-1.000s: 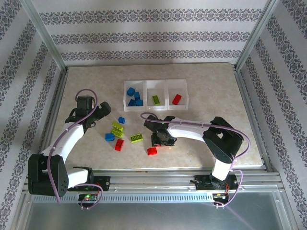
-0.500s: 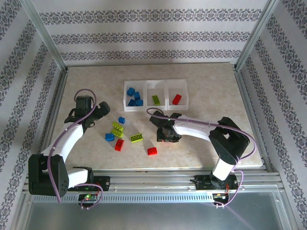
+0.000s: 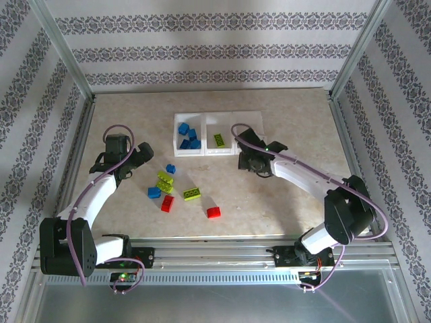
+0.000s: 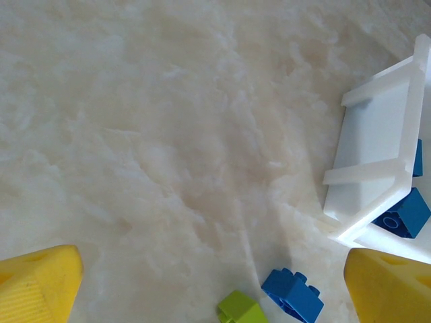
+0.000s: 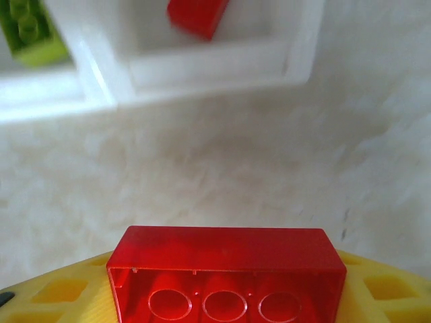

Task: Sort the legos into containers by color
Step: Pick up the lego from the bottom-center of the table, then place the lego in the container.

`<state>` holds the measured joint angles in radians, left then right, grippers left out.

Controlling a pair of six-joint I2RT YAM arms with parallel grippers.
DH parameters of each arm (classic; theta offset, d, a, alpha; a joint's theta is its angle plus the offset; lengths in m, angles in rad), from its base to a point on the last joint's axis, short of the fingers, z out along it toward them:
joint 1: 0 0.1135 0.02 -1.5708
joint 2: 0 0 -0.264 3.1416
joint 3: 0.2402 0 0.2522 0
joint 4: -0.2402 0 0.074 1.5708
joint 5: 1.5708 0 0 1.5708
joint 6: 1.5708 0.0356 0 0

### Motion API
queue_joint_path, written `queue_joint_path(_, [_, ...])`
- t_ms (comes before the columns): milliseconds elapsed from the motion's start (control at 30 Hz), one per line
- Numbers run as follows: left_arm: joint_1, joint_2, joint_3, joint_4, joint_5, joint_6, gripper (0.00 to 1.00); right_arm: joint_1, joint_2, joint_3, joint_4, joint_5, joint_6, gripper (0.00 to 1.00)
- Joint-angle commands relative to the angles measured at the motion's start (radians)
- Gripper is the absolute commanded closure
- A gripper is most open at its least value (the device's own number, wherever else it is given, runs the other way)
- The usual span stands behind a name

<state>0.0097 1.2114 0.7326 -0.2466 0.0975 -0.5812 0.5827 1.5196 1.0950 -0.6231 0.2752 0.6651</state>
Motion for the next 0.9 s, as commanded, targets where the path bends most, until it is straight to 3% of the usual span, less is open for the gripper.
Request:
queue_joint_path(0, [0.018,-0.031,-0.004,-0.011,-0.002,0.006,0.00,-0.041,-0.001,0.058,0.079,0.042,-0.094,0.53])
queue_joint_path(400, [0.022,-0.031,-0.008,0.001,0.018,-0.008,0.00,-0.137,0.290,0.357,0.137,0.047,-0.285,0.53])
queue_joint_path(867, [0.026,-0.011,0.000,0.012,0.041,-0.020,0.00,-0.198,0.514,0.550,0.135,-0.018,-0.321,0.51])
